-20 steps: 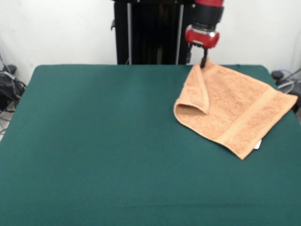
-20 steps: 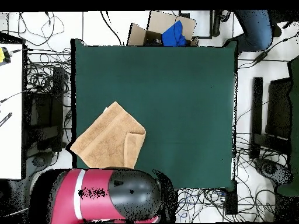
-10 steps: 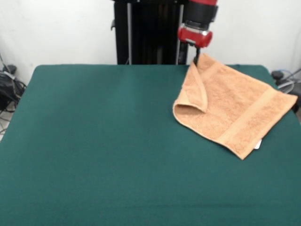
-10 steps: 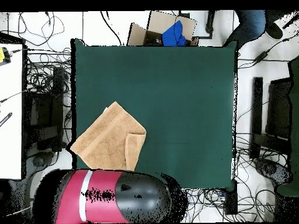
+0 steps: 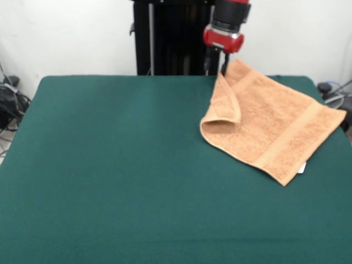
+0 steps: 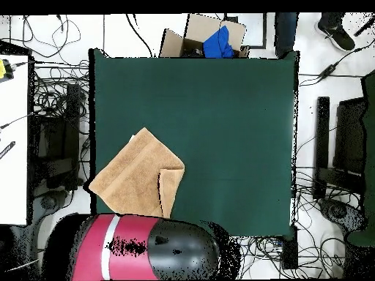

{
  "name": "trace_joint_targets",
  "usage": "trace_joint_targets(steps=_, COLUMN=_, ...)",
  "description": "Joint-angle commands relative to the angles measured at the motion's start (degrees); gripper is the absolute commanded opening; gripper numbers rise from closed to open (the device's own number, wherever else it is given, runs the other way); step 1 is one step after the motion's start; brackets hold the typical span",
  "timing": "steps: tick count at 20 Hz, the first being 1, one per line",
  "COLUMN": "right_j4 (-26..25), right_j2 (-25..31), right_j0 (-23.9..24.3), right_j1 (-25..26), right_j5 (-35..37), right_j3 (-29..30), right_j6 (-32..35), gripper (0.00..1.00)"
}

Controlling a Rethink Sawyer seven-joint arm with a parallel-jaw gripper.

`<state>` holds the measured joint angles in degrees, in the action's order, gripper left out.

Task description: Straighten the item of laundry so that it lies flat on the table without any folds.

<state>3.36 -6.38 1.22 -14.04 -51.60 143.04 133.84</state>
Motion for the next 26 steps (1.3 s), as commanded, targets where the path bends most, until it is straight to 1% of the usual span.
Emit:
trace_joint_targets(steps=1, right_j4=0.7, right_j2=-0.8, right_j0=1.7, right_j1=-1.1, right_j5=6.5, right_j3=-5.1, right_j6=6.0, gripper=1.0)
trace_joint_targets(steps=4, right_j4=0.1, right_j2=-1.3, right_j0=2.0, right_j1=-0.6, right_j5=6.4, right_j3=-5.6, right_j6=6.0, gripper=1.0)
trace_joint_targets(steps=10, right_j4=-4.6, right_j2=-3.6, right_j0=4.5, right_j1=2.9, right_j5=4.6, right_j3=-8.8, right_j6=4.9, gripper=1.0)
trace_joint_targets(steps=13, right_j4=-6.1, right_j2=-4.2, right_j0=5.3, right_j1=3.5, right_j5=4.3, right_j3=-9.3, right_j6=4.7, gripper=1.0)
trace_joint_targets(steps=17, right_j4=-6.8, right_j2=-4.6, right_j0=5.4, right_j1=4.2, right_j5=3.9, right_j3=-9.8, right_j6=4.9, gripper=1.0)
trace_joint_targets(steps=22, right_j4=-9.8, right_j2=-6.2, right_j0=6.8, right_j1=6.2, right_j5=2.9, right_j3=-11.8, right_j6=4.4, gripper=1.0)
trace_joint_targets(steps=26, right_j4=-11.3, right_j2=-6.9, right_j0=7.5, right_j1=6.5, right_j5=3.0, right_j3=-12.6, right_j6=4.2, gripper=1.0)
